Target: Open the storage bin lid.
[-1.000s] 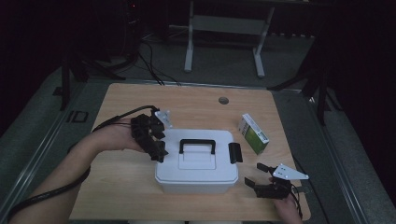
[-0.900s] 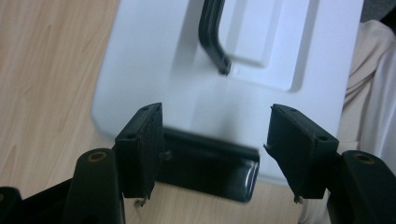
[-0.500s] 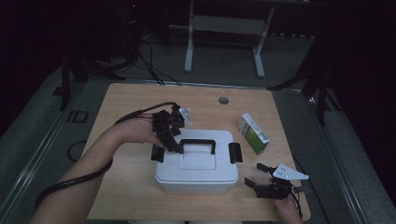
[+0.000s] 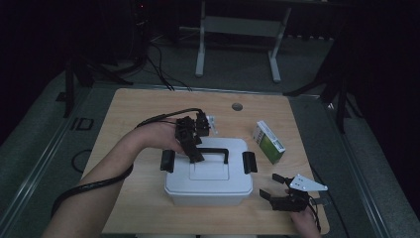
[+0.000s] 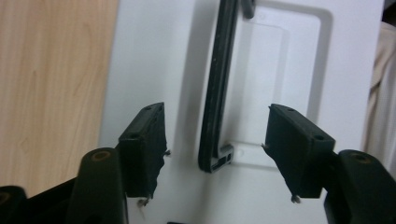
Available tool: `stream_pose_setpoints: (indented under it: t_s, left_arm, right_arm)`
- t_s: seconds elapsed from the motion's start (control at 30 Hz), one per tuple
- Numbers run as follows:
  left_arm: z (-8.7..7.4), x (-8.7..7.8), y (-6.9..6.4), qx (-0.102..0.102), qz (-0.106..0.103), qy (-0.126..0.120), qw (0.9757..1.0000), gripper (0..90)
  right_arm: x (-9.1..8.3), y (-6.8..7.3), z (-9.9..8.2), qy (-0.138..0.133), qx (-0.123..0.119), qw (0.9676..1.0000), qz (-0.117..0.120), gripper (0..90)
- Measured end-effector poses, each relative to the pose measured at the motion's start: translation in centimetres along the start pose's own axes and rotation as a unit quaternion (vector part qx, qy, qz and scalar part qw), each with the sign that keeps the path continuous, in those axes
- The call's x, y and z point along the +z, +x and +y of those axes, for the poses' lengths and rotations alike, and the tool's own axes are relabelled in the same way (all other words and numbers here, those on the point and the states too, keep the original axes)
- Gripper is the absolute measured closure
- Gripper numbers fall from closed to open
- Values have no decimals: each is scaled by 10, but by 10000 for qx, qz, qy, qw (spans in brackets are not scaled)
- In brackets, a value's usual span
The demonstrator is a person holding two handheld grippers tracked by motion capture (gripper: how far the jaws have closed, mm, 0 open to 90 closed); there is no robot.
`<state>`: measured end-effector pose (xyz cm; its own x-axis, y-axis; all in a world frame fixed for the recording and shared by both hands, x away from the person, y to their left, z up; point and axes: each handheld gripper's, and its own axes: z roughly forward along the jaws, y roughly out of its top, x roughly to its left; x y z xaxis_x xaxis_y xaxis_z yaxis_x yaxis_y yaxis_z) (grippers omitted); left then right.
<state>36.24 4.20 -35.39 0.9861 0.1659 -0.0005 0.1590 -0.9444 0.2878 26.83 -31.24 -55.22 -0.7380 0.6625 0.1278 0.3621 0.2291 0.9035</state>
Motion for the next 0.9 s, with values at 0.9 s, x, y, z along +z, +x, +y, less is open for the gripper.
stream_pose_setpoints:
  t_s: [0.9]
  left_arm:
    - [36, 7, -1, 417, -383, 616, 9965, 672]
  right_arm:
    - [0, 0, 0, 0, -18, 10000, 44, 141]
